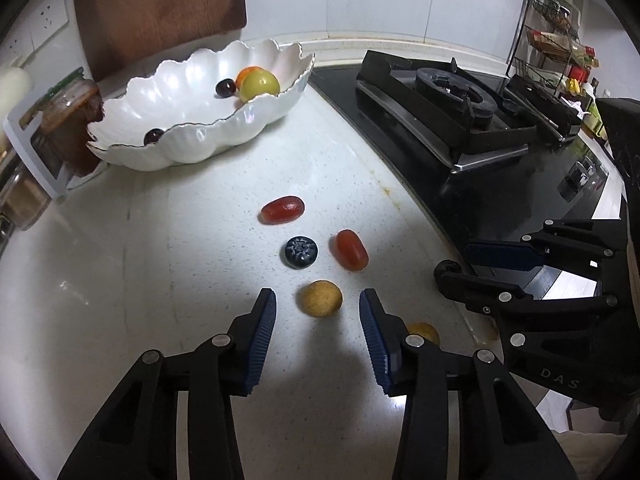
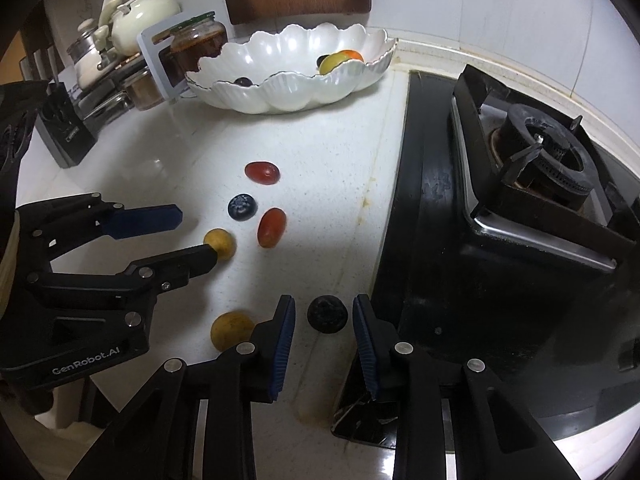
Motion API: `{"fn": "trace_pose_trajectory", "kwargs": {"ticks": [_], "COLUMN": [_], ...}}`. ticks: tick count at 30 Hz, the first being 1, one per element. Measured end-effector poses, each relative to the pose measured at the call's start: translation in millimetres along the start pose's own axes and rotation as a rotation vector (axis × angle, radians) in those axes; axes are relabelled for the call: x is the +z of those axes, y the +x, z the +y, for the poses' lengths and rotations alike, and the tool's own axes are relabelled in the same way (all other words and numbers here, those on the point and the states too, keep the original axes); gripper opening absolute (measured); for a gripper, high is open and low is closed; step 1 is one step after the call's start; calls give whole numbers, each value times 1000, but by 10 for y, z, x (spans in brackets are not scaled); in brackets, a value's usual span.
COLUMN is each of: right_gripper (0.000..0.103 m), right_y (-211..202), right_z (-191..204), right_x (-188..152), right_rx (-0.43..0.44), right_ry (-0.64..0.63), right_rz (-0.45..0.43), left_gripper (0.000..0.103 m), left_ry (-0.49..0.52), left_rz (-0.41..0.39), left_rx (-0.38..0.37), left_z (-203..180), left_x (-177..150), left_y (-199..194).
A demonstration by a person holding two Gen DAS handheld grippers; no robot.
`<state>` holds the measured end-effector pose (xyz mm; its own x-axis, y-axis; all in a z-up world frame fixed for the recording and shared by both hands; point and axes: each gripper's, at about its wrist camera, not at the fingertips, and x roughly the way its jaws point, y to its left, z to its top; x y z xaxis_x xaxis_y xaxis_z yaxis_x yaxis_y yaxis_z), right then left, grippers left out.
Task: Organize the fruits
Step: 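Grasp the small yellow fruit with the left tool while the right tool grasps a dark berry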
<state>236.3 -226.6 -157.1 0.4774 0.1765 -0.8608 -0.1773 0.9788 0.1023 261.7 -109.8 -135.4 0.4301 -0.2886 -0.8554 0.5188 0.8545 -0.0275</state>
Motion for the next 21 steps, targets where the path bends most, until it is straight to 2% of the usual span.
{"fn": "trace_pose_trajectory", "kwargs": {"ticks": [7,15,21], "right_gripper": [30,25,24], "right_y": [88,149,145], "right_z": [-1,-32,-48], "right_x": [12,26,5], "right_rx": [18,35,48], "right_ry": [1,0,3], "right_rz": [22,40,37], "left_gripper": [38,24,24], "left_ry": [-3,-20,-40], "left_rz": [25,50,51], "left_rx": [-16,-24,-20], "left_z": [-8,-16,-17], "left_x": [26,26,13], "left_y": [100,180,177]}}
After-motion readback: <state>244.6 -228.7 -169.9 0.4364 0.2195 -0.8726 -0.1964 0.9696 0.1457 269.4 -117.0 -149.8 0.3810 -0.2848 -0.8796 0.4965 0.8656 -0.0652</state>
